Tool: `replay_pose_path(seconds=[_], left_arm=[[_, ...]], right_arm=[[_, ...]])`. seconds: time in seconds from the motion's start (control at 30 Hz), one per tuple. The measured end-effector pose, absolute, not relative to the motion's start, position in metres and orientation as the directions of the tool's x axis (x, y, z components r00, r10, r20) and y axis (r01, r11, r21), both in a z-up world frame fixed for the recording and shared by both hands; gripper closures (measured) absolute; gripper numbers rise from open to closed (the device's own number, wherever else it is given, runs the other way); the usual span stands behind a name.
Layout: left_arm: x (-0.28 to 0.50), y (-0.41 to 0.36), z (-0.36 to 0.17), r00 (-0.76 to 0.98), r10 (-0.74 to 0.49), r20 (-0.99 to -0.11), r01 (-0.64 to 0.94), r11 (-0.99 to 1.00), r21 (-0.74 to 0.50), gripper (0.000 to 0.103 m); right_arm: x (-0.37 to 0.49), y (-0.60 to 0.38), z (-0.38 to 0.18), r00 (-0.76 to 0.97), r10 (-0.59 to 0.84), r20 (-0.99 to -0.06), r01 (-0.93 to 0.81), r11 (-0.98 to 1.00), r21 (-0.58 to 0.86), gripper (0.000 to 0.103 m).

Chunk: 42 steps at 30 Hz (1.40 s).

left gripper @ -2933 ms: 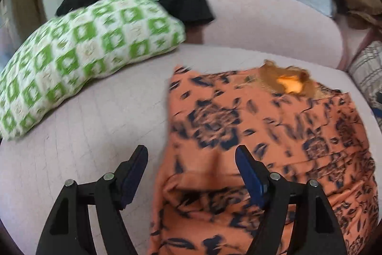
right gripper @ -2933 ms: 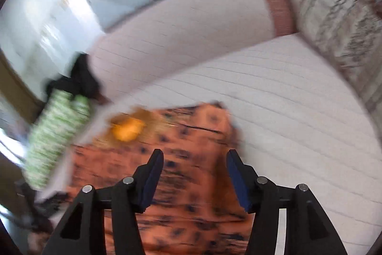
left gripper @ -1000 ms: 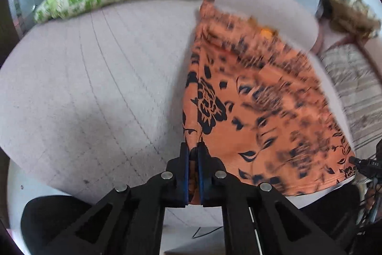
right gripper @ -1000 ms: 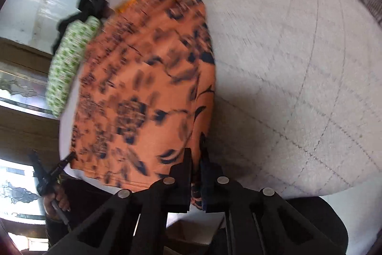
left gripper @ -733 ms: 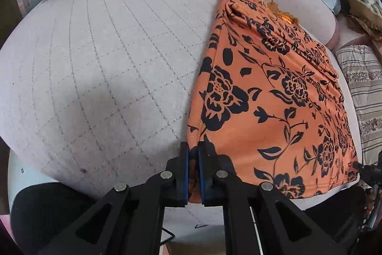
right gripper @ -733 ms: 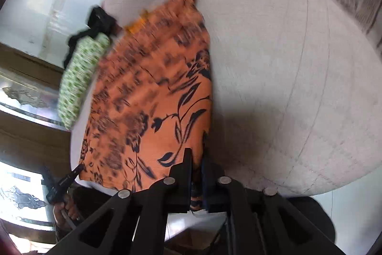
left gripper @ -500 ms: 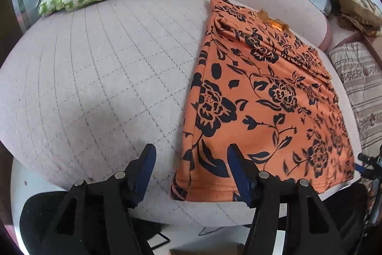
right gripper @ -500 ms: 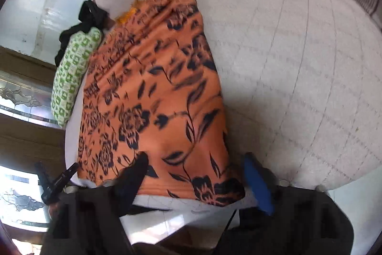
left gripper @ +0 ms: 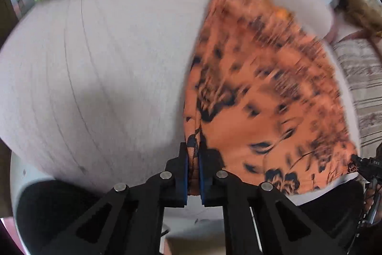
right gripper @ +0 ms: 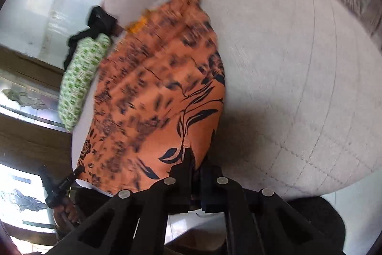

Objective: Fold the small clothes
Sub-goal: 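Grasp the hem with both tools and fold it up toward the collar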

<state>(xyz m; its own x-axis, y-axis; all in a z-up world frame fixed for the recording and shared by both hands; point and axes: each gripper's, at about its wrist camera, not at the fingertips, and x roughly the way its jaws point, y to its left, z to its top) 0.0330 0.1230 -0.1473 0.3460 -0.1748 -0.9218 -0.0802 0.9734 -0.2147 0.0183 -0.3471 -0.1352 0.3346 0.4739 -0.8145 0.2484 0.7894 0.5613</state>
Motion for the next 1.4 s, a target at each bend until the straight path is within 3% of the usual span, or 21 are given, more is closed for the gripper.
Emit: replay_pose_path(seconds=[0.1,0.13,0.17,0.2,0.23,0.27,0.3,0.33,0.37,0.4,0.57,0.73,0.9,0.93,1.0,1.03,1.07,1.1,1.17,1.23,1.4], left_arm=[[0.028,0.120,-0.138,0.378,-0.172,-0.910,-0.065,0.975,-0.212,0.078],[0.028,0.118,-0.136,0.382,-0.168,-0.909,-0.062,0.977,-0.206,0.055],[0.029,0.116,-0.134,0.391,-0.154,-0.907,-0.065,0.979,-0.194,0.044],[0.030,0.114,-0.135,0.409,-0.140,-0.902,-0.060,0.982,-0.179,0.044],[0.032,0.112,-0.138,0.402,-0.137,-0.905,-0.044,0.985,-0.168,0.055],[0.033,0.112,-0.143,0.383,-0.137,-0.913,-0.038,0.986,-0.164,0.096],[0.037,0.110,-0.144,0.372,-0.147,-0.916,-0.038,0.984,-0.173,0.096],[0.040,0.110,-0.142,0.373,-0.174,-0.911,-0.034,0.979,-0.201,0.097],[0.042,0.110,-0.138,0.378,-0.192,-0.905,-0.029,0.975,-0.219,0.097],[0.045,0.111,-0.130,0.388,-0.206,-0.898,-0.023,0.972,-0.233,0.097],[0.069,0.120,-0.073,0.477,-0.314,-0.821,0.030,0.940,-0.341,0.097],[0.167,0.121,-0.019,0.586,-0.340,-0.735,0.061,0.924,-0.379,0.096],[0.289,0.106,-0.040,0.627,-0.241,-0.741,0.008,0.953,-0.303,0.091],[0.315,0.101,-0.062,0.581,-0.229,-0.781,-0.004,0.959,-0.284,0.085],[0.353,0.093,-0.106,0.516,-0.123,-0.847,-0.070,0.980,-0.185,0.074],[0.362,0.095,-0.122,0.510,-0.082,-0.856,-0.097,0.984,-0.152,0.074],[0.366,0.101,-0.129,0.518,-0.054,-0.854,-0.126,0.982,-0.138,0.074],[0.362,0.111,-0.131,0.533,-0.039,-0.845,-0.176,0.972,-0.156,0.074],[0.342,0.133,-0.126,0.585,-0.073,-0.808,-0.214,0.947,-0.241,0.058],[0.311,0.146,-0.115,0.616,-0.067,-0.785,-0.215,0.944,-0.249,0.052],[0.240,0.139,-0.114,0.596,-0.189,-0.781,-0.167,0.922,-0.350,0.045]], right_arm=[[0.015,-0.350,-0.158,0.312,0.509,-0.802,0.316,0.740,0.593,0.089],[0.014,-0.348,-0.155,0.320,0.507,-0.800,0.297,0.748,0.593,0.075],[0.014,-0.345,-0.150,0.328,0.510,-0.795,0.266,0.757,0.596,0.051],[0.014,-0.344,-0.148,0.336,0.514,-0.789,0.255,0.757,0.601,0.037],[0.015,-0.342,-0.147,0.349,0.520,-0.780,0.245,0.753,0.611,0.027],[0.017,-0.342,-0.148,0.345,0.519,-0.782,0.244,0.755,0.608,0.029],[0.019,-0.341,-0.153,0.327,0.518,-0.790,0.252,0.758,0.602,0.032],[0.021,-0.342,-0.155,0.317,0.503,-0.804,0.264,0.768,0.584,0.053],[0.023,-0.342,-0.155,0.309,0.499,-0.809,0.269,0.770,0.578,0.093],[0.024,-0.346,-0.154,0.313,0.540,-0.782,0.277,0.735,0.619,0.098],[0.042,-0.349,-0.104,0.413,0.601,-0.684,0.183,0.680,0.710,0.098],[0.129,-0.358,-0.050,0.540,0.627,-0.562,0.073,0.630,0.773,0.098],[0.257,-0.378,-0.036,0.643,0.603,-0.472,0.033,0.594,0.804,0.095],[0.278,-0.381,-0.044,0.665,0.569,-0.484,0.048,0.614,0.788,0.095],[0.317,-0.379,-0.075,0.631,0.535,-0.561,0.102,0.660,0.745,0.083],[0.330,-0.375,-0.095,0.584,0.501,-0.639,0.158,0.701,0.695,0.058],[0.333,-0.372,-0.107,0.572,0.449,-0.687,0.187,0.744,0.642,0.042],[0.324,-0.369,-0.114,0.594,0.422,-0.685,0.177,0.762,0.622,0.043],[0.296,-0.369,-0.118,0.617,0.416,-0.668,0.171,0.757,0.630,0.041],[0.256,-0.366,-0.113,0.633,0.378,-0.676,0.153,0.794,0.588,0.039],[0.166,-0.351,-0.125,0.579,0.468,-0.667,0.175,0.728,0.663,0.033]])
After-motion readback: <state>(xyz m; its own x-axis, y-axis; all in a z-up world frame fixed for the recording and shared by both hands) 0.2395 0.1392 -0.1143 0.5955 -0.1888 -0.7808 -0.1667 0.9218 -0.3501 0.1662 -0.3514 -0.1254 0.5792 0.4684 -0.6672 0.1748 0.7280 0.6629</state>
